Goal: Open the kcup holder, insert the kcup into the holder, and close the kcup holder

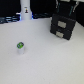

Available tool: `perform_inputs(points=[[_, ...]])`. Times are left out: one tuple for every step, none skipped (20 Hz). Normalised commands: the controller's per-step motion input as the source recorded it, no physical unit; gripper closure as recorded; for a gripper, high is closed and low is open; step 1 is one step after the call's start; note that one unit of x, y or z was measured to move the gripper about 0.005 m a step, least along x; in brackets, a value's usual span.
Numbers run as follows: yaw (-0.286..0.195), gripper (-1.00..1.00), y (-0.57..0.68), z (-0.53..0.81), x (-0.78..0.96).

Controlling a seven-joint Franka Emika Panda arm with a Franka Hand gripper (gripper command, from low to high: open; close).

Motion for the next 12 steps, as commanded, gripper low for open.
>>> perform_inputs(points=[[-0.163,-1.0,0.42,-0.38,-0.22],[-0.148,-1.0,0.34,-0.39,-0.22],[-0.131,-1.0,0.26,-0.41,-0.22],[-0.118,-1.0,0.24,-0.41,-0.22],[-0.111,-1.0,0.21,-0.42,-0.22],[-0.084,-1.0,0.14,-0.42,-0.24],[-0.07,-1.0,0.09,-0.42,-0.24],[-0.051,-1.0,0.1,-0.4,-0.21],[-0.036,-1.0,0.13,-0.38,-0.16],[-0.031,-1.0,0.1,-0.37,-0.17],[-0.012,-1.0,0.1,-0.36,-0.25],[-0.015,-1.0,0.04,-0.37,-0.32]])
